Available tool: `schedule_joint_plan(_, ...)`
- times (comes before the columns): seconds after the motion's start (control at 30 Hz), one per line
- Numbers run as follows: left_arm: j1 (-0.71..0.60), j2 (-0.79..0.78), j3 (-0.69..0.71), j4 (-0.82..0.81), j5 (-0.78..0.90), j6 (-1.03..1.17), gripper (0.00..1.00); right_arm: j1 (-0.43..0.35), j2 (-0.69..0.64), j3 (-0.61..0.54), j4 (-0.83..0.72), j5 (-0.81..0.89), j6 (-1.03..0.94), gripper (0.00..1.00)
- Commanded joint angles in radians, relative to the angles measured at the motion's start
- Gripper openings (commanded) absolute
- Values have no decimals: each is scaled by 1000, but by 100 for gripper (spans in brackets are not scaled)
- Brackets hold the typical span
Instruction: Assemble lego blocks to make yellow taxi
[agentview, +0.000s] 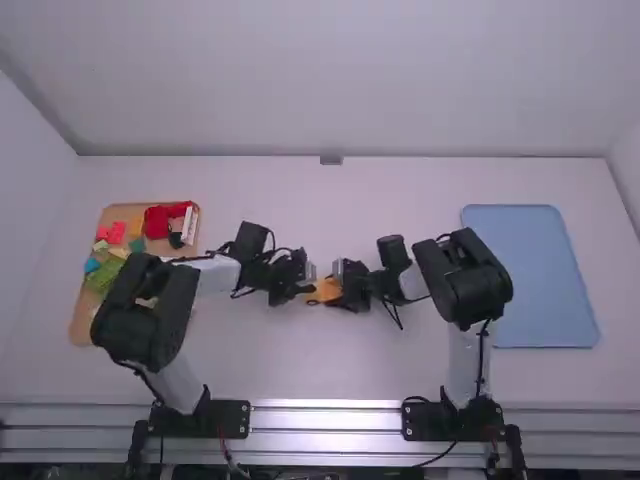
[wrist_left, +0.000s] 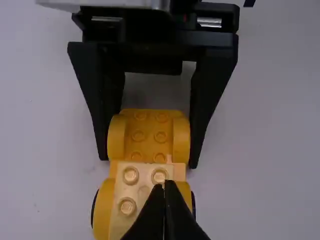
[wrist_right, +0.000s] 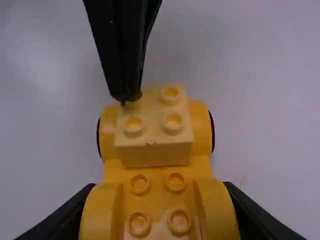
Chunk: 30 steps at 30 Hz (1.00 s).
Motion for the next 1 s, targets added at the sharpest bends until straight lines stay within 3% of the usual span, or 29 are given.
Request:
schedule_joint_plan(0.0, -13, 28, -8, 27, -50, -69, 2, 0, 11, 10, 1, -45, 5, 53)
schedule_joint_plan(0.23, -20, 30, -8, 49, -49, -74, 2, 1, 11, 10, 1, -45, 5, 52)
schedule_joint_plan(0.5, -24, 31, -8, -47, -251, -126, 2, 0, 11, 10, 2, -43, 5, 52)
schedule_joint_plan(0.7, -32, 31, -8, -9, -206, -140, 2, 1, 11, 10, 2, -41, 5, 52)
schedule_joint_plan(0.87, -31, 19, 0, 91, -64, -140, 2, 0, 11, 10, 2, -38, 5, 52)
schedule_joint_plan(0.97, -5, -50, 27, 102, -25, -159, 2, -2, 11, 10, 5, -36, 4, 53)
